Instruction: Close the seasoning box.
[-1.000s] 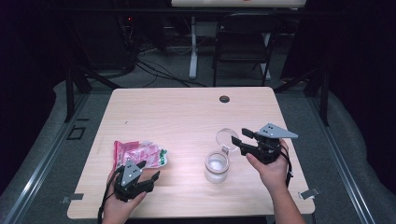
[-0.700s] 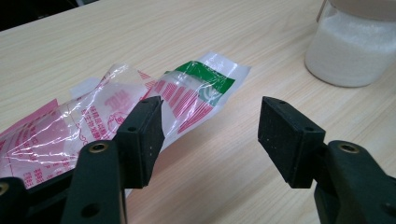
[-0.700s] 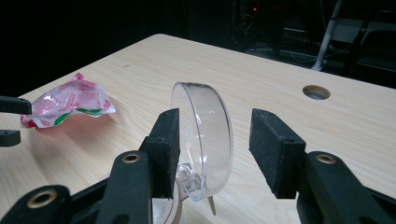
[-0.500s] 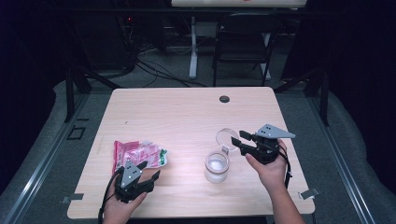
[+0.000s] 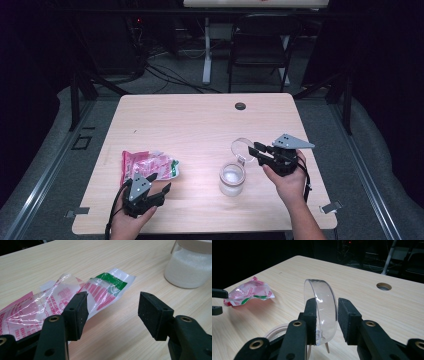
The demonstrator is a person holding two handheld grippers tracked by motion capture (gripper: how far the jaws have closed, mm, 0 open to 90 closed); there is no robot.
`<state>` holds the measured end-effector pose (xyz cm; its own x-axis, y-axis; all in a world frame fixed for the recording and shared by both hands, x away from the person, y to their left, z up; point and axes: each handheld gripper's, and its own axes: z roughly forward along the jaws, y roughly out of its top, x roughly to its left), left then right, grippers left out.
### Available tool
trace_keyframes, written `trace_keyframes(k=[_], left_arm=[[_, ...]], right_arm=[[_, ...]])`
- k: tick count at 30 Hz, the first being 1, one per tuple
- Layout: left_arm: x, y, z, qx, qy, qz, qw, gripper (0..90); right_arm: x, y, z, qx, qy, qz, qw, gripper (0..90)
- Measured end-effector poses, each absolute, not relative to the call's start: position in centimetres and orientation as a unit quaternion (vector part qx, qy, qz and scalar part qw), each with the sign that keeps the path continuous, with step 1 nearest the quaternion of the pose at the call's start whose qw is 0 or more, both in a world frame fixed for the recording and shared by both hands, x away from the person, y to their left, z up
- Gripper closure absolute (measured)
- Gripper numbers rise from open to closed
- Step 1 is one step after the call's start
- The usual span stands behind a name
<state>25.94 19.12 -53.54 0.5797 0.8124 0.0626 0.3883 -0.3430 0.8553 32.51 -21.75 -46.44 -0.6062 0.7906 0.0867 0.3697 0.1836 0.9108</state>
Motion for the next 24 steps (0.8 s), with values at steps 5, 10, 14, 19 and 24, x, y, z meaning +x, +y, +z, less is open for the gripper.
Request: trace_keyframes(k=[5,10,14,19,24], left_arm=[[25.9,19.1,-53.5,0.78,0.384,0.25,0.426,40.6],[25.9,19.1,-53.5,0.78,0.383,0.25,0.427,40.6],[25.9,19.2,-53.5,0.779,0.385,0.25,0.427,40.6],[25.8,19.2,-53.3,0.779,0.38,0.252,0.43,40.4],[25.8,19.3,-53.3,0.778,0.38,0.253,0.431,40.4]], right_arm=[[32.2,-21.3,-46.2,0.383,0.749,0.493,0.223,69.9],[31.9,-20.8,-46.0,0.373,0.757,0.482,0.237,69.2],[31.8,-20.4,-45.8,0.369,0.762,0.476,0.237,67.9],[31.4,-20.0,-45.6,0.361,0.772,0.464,0.244,66.2],[30.6,-19.2,-46.2,0.34,0.783,0.453,0.257,64.9]])
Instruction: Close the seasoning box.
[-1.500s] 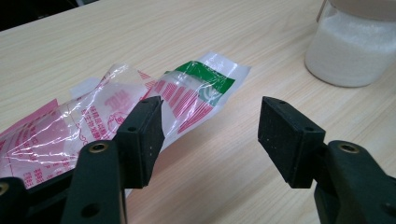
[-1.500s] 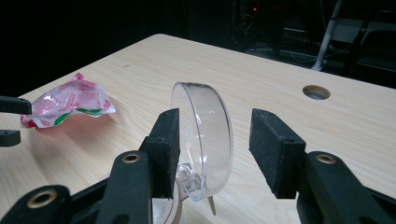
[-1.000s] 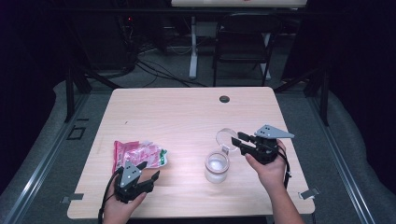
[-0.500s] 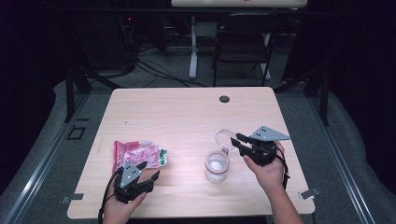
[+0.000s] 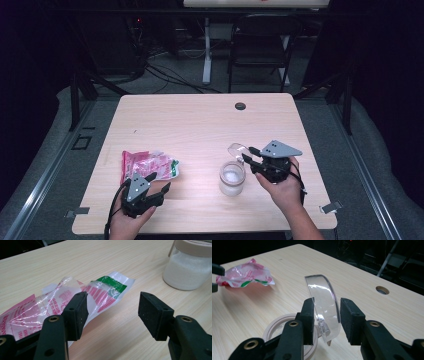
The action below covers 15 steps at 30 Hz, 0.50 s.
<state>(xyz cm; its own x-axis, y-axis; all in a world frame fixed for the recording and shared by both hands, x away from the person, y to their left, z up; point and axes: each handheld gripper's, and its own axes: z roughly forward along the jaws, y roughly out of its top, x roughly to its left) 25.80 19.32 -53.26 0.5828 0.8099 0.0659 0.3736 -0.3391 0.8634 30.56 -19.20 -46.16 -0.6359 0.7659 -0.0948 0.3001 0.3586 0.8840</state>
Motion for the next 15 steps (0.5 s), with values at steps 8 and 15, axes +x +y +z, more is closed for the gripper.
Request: trace_keyframes(k=[8,15], left_arm=[[25.8,19.4,-53.2,0.778,0.379,0.253,0.432,40.4],[25.8,19.3,-53.3,0.779,0.379,0.252,0.431,40.3]], right_arm=[[29.3,-18.1,-46.5,0.303,0.798,0.424,0.303,64.1],[28.6,-17.7,-47.0,0.287,0.801,0.421,0.316,62.8]])
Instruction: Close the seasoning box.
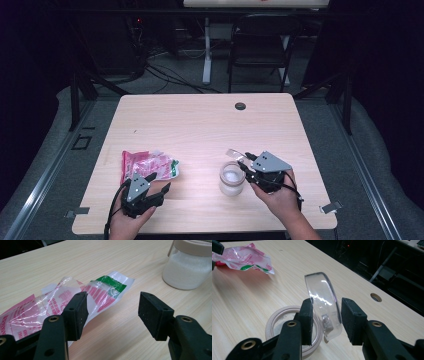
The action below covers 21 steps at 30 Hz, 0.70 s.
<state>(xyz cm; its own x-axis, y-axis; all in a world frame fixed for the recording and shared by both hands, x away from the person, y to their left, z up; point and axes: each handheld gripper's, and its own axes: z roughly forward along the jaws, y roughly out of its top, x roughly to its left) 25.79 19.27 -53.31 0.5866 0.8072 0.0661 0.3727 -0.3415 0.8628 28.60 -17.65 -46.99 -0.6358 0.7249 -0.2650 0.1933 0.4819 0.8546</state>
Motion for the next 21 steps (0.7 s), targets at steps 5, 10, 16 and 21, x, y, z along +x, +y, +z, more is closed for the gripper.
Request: trace_keyframes(k=[5,10,16,21], left_arm=[[25.8,19.2,-53.3,0.779,0.379,0.252,0.432,40.3],[25.7,19.2,-53.3,0.779,0.378,0.252,0.431,40.1],[25.7,19.2,-53.3,0.779,0.381,0.254,0.429,39.8],[25.8,19.2,-53.3,0.78,0.38,0.255,0.426,39.2]], right_arm=[[28.2,-17.4,-47.2,0.277,0.806,0.413,0.321,60.7],[27.9,-17.2,-47.5,0.268,0.811,0.414,0.315,57.4],[27.7,-17.0,-48.2,0.26,0.816,0.416,0.305,51.2],[27.5,-17.0,-48.6,0.26,0.817,0.414,0.306,48.5]])
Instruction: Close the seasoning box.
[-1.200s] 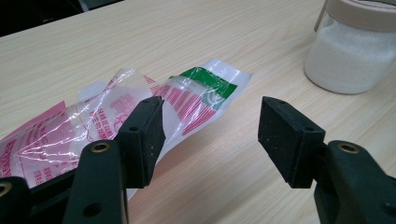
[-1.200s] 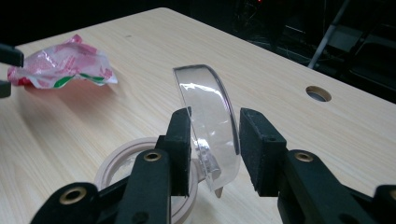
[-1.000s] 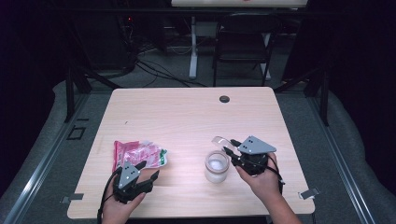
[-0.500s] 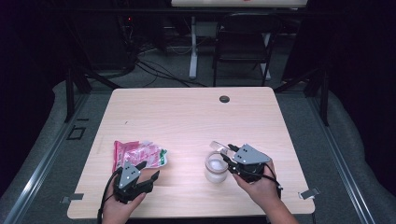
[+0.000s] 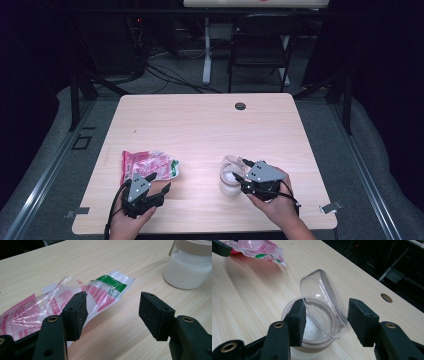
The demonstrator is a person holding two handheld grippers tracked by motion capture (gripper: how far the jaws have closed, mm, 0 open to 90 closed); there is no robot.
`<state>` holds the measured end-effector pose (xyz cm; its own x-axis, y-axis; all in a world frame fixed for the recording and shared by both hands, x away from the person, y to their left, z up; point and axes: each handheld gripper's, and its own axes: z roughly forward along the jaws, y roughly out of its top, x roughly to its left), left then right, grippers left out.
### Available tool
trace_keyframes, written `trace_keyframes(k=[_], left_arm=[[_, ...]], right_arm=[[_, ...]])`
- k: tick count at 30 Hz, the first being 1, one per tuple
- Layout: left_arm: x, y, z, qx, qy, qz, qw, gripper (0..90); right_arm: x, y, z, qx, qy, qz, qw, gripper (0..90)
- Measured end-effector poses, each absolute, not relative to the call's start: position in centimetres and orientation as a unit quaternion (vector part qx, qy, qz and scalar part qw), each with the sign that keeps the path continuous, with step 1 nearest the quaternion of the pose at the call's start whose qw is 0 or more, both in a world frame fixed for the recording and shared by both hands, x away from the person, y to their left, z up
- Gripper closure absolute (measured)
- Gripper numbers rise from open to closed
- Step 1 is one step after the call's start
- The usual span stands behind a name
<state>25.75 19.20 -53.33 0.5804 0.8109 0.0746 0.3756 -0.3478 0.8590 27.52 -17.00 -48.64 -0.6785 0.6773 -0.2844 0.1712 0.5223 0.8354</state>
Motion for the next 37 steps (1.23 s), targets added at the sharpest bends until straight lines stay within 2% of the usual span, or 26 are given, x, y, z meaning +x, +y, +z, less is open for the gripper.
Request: trace_keyframes(k=[9,22,37], left_arm=[[25.7,19.5,-53.2,0.773,0.387,0.265,0.428,38.3],[25.6,19.3,-53.2,0.773,0.384,0.264,0.429,38.2],[25.6,19.1,-53.1,0.776,0.38,0.264,0.429,38.3]], right_arm=[[27.0,-16.7,-49.0,0.256,0.822,0.412,0.299,42.1],[26.6,-16.7,-49.5,0.26,0.823,0.425,0.274,42.7],[26.5,-17.6,-49.5,0.276,0.812,0.438,0.269,42.6]])
